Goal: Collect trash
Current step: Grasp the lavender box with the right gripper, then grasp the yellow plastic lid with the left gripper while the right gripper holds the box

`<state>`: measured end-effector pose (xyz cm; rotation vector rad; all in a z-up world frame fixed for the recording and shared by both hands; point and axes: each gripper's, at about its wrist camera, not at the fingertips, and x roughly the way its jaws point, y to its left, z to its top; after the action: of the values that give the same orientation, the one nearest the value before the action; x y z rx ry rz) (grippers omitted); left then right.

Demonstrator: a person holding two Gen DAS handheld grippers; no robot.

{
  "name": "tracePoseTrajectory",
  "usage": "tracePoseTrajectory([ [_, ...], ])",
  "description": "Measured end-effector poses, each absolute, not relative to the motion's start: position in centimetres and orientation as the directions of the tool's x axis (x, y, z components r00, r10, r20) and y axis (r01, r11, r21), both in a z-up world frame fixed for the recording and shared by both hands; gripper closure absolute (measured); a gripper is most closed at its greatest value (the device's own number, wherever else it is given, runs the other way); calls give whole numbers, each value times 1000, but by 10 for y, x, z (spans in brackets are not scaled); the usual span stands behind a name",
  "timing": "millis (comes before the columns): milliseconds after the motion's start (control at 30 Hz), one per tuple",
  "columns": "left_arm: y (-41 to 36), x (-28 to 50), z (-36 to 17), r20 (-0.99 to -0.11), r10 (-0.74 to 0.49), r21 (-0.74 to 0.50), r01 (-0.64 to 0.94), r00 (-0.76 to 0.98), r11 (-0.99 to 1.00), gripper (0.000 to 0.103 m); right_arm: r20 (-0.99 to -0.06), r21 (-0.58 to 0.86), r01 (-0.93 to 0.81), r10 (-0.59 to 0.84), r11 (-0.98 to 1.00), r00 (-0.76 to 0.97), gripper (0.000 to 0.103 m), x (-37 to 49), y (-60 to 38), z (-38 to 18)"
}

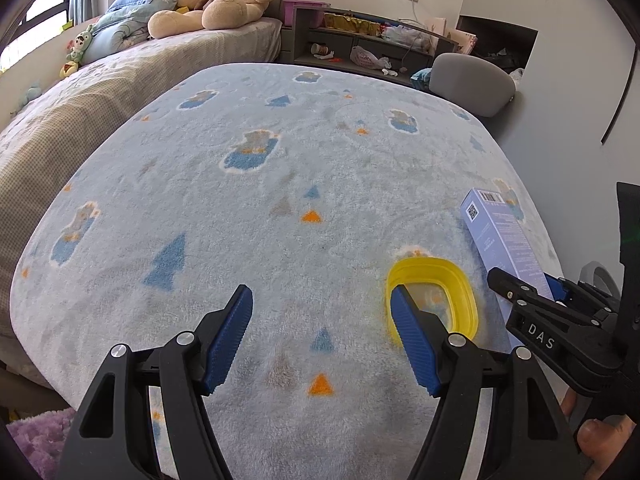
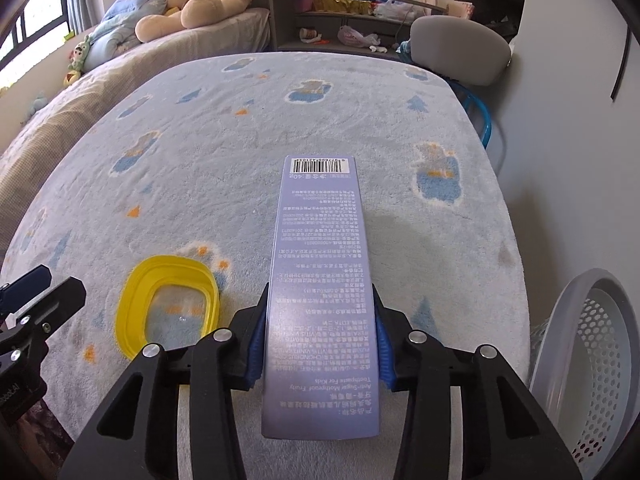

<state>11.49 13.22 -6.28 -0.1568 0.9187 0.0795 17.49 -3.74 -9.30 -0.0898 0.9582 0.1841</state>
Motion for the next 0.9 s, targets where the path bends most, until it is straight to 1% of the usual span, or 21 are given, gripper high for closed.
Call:
tracePoseTrajectory([
  [433, 88, 117, -78, -828, -128, -165, -20, 545, 986, 34, -782, 57, -142, 133, 988, 609, 60, 133, -95, -61],
  [567, 73, 117, -82, -835, -121, -142, 3, 536, 990, 32, -774, 84, -125, 144, 989, 616, 60, 127, -109, -61],
  [667, 67, 119, -85, -839, -111, -128, 6, 533, 992, 28, -768, 105, -123, 160, 987, 620, 60, 125, -116, -59],
  [900, 54, 129, -91, -844, -83, -94, 7, 530, 996, 26, -758, 141, -139, 197, 980, 622, 60, 122, -124, -59],
])
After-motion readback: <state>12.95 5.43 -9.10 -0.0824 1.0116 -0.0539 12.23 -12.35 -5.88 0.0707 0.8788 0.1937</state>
